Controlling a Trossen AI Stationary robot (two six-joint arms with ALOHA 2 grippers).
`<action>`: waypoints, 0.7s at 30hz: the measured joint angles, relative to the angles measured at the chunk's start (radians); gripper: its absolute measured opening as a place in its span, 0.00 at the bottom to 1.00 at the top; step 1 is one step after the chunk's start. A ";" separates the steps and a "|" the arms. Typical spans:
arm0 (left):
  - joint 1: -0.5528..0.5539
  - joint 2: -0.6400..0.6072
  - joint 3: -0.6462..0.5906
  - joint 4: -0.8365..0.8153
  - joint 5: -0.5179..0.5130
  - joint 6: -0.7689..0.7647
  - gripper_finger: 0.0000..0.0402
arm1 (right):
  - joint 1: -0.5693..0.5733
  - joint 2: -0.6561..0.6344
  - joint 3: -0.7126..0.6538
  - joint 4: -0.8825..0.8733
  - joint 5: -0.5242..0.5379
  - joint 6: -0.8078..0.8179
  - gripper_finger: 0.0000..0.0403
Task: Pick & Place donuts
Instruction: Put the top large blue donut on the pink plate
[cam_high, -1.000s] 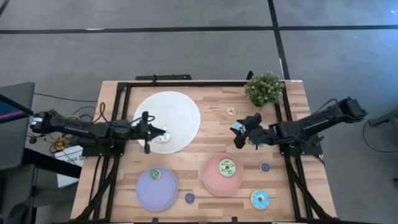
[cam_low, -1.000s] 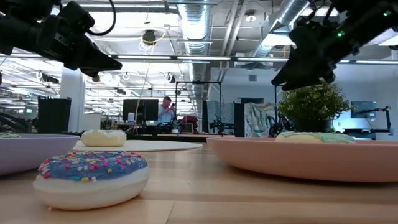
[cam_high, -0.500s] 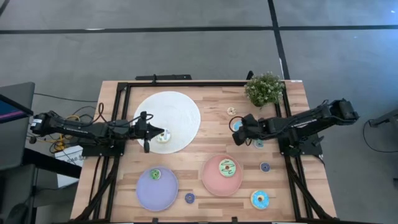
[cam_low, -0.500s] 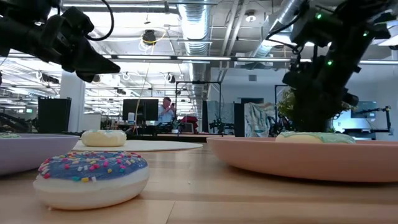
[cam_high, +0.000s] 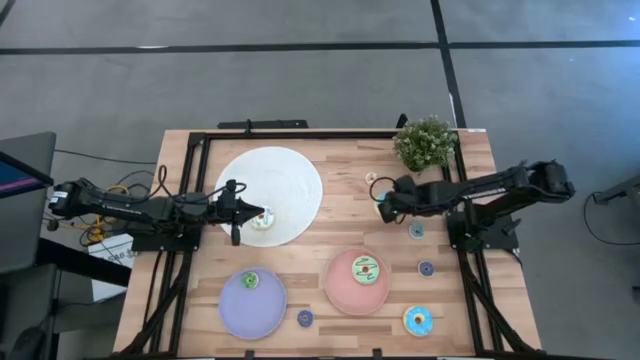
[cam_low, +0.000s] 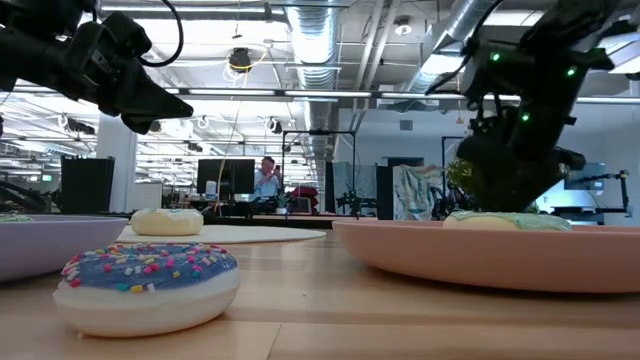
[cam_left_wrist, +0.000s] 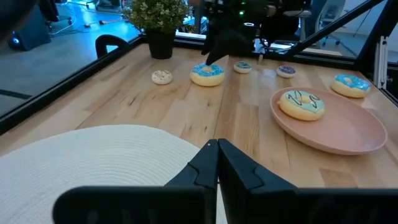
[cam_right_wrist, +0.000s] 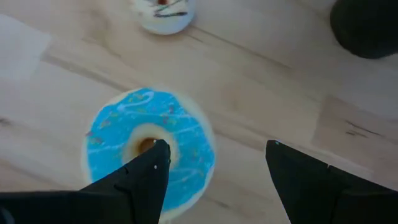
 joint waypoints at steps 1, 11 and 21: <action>0.000 0.000 0.000 0.001 0.000 0.000 0.00 | -0.012 0.009 0.000 0.006 -0.002 -0.011 0.64; 0.000 0.000 0.000 0.000 0.008 -0.020 0.00 | -0.103 0.148 0.000 0.132 -0.107 -0.091 0.63; 0.000 0.000 0.000 -0.001 0.008 -0.020 0.00 | -0.106 0.120 0.000 0.137 -0.117 -0.080 0.45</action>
